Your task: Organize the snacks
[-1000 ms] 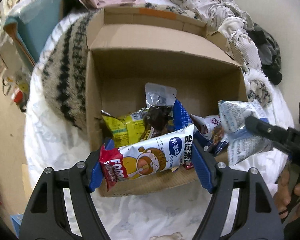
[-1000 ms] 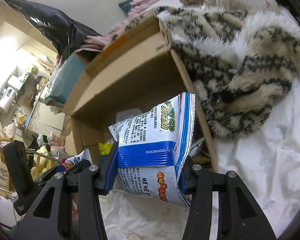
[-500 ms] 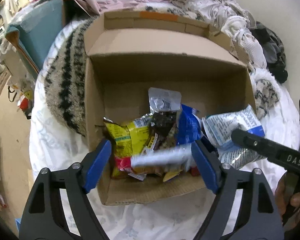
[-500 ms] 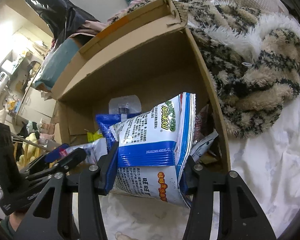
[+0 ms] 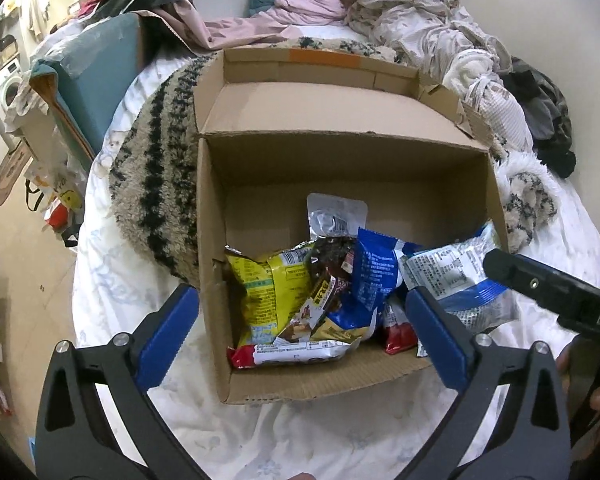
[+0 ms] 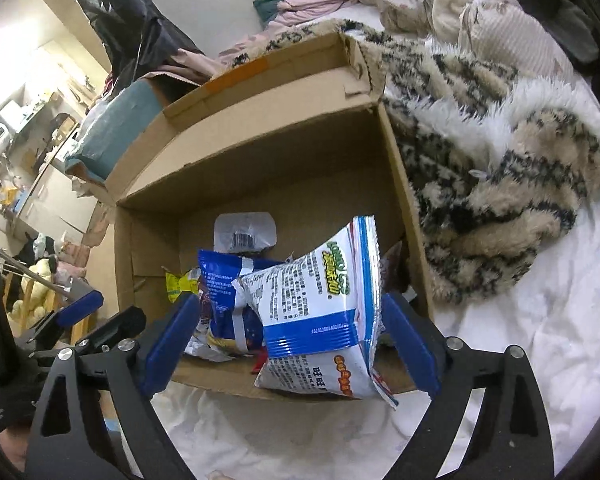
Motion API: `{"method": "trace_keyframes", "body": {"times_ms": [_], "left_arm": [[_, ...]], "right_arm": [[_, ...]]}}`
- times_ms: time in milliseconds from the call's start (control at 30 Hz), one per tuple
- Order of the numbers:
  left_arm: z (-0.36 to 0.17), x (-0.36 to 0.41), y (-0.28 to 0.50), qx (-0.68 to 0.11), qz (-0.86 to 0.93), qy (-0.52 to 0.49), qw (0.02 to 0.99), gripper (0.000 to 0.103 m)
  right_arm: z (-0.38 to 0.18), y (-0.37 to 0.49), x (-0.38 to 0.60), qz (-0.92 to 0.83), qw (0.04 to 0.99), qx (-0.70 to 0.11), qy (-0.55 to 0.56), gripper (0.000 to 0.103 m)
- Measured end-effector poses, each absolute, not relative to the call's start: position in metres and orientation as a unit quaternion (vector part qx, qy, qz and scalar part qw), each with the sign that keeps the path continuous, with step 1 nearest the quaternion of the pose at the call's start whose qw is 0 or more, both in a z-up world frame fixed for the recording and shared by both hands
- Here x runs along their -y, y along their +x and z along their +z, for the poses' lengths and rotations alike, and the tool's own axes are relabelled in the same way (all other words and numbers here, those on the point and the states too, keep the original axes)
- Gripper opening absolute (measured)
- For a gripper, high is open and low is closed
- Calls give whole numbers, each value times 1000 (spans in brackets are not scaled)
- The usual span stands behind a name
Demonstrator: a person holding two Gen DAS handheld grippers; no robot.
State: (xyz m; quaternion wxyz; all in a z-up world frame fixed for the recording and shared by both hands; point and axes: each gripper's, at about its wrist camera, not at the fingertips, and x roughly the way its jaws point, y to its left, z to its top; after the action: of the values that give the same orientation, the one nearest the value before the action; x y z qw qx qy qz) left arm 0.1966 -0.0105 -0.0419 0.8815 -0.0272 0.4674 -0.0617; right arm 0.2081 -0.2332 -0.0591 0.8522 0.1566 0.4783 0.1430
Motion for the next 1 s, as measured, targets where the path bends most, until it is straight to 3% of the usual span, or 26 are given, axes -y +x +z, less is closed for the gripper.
{"method": "trace_keyframes", "body": {"times_ms": [200,267,600,1000], "left_arm": [[-15,-1,177,-412,-49,-36,909,102],[-5,-5,170,-395,-40,-35,917,102],[14,-15,129,-373,-41,-26,926,102],[6,-17,69,-369,-14,-26,929,103]], "right_arm": [[-33,194,240,121,882,-433,144,95],[-20,184,237,123,896,-405,131,100],[13,137,239,126,918,-356,124,103],[10,83,249,91,925,-347,124,103]]}}
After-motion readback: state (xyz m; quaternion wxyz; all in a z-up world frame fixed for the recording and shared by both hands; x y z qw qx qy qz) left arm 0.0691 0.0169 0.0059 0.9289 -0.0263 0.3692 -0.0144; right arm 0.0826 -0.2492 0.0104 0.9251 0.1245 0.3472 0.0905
